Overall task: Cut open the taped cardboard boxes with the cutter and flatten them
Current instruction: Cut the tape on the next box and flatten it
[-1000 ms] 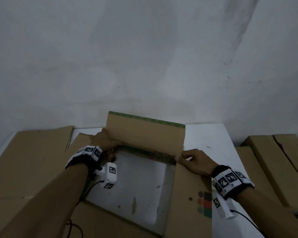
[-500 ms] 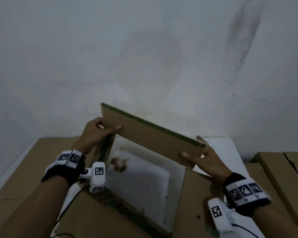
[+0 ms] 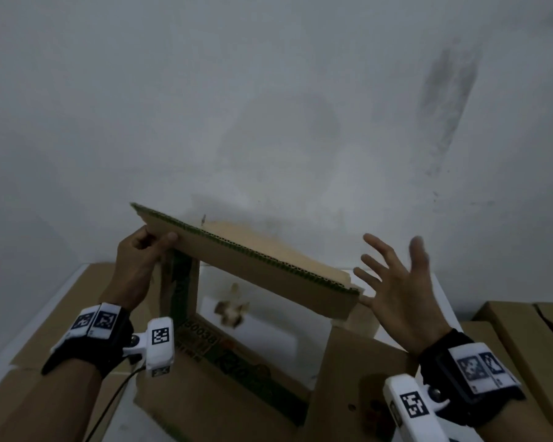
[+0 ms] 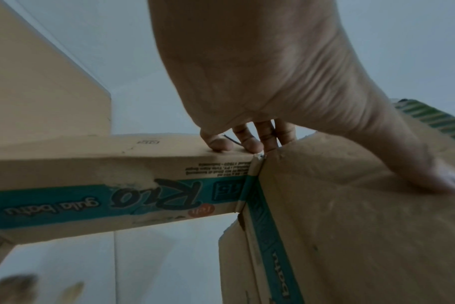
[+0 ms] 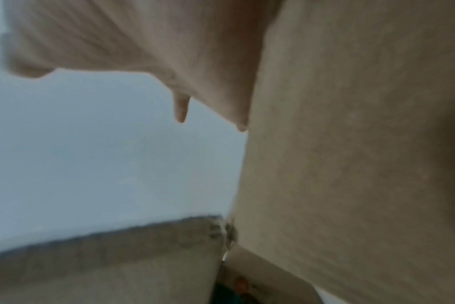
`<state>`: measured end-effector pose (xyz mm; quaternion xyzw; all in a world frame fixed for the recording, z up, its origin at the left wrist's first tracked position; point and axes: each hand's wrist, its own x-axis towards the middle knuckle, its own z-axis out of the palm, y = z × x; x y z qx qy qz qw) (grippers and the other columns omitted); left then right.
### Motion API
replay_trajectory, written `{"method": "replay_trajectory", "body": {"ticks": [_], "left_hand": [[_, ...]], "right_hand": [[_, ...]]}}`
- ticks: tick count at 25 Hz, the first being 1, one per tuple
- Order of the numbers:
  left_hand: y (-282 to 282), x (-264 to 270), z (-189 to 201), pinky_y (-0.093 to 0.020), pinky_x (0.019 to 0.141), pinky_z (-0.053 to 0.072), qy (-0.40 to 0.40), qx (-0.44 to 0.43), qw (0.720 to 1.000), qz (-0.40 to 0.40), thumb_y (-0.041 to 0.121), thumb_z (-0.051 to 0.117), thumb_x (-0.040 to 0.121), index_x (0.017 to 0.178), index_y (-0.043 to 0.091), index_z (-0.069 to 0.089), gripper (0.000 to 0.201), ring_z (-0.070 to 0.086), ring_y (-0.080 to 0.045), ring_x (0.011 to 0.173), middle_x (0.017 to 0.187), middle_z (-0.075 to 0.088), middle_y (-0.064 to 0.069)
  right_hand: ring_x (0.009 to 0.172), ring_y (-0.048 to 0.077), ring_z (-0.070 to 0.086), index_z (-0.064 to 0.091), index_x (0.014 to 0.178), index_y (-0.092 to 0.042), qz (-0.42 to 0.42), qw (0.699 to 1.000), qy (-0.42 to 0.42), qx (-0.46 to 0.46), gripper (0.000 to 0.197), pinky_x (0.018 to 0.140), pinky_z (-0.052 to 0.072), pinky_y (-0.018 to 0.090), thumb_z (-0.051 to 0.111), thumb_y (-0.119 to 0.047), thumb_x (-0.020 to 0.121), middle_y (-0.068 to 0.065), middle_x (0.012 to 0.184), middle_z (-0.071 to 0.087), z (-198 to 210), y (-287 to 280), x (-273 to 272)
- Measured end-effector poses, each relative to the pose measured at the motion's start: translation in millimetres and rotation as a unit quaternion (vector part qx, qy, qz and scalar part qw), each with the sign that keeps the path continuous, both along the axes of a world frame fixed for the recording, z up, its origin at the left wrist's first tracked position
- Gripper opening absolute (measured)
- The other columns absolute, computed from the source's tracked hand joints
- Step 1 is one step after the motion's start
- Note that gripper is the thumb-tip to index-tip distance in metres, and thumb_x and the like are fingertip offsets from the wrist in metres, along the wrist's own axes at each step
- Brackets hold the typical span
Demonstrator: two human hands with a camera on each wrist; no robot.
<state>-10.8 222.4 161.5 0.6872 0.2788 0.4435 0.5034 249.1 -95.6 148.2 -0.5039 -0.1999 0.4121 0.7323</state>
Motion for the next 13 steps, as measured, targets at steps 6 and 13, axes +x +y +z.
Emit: {"method": "replay_trajectory", "body": {"ticks": [6, 13], "left_hand": [[-6.1, -19.0, -13.7, -0.014, 0.065, 0.054, 0.000, -0.008, 1.000, -0.011, 0.069, 0.070, 0.064, 0.080, 0.030, 0.074, 0.042, 0.067, -0.001, 0.078, 0.080, 0.072, 0.017], [-5.2, -22.9, -35.8, -0.038, 0.075, 0.044, -0.014, -0.021, 0.999, 0.023, 0.086, 0.070, 0.056, 0.070, 0.027, 0.067, 0.061, 0.054, -0.025, 0.083, 0.085, 0.056, -0.016]], "right_hand": [[0.120, 0.026, 0.050, 0.059, 0.110, -0.031, -0.041, 0.974, -0.058, -0.216, 0.017, 0.104, 0.047, 0.042, 0.061, -0.040, 0.096, 0.003, 0.137, 0.048, -7.7, 11.5, 13.5], [0.108, 0.022, 0.060, 0.051, 0.131, -0.024, 0.104, 0.884, -0.212, -0.403, 0.058, 0.093, 0.052, 0.042, 0.057, -0.063, 0.089, 0.003, 0.127, 0.057, -12.3, 47.2, 21.9]]}}
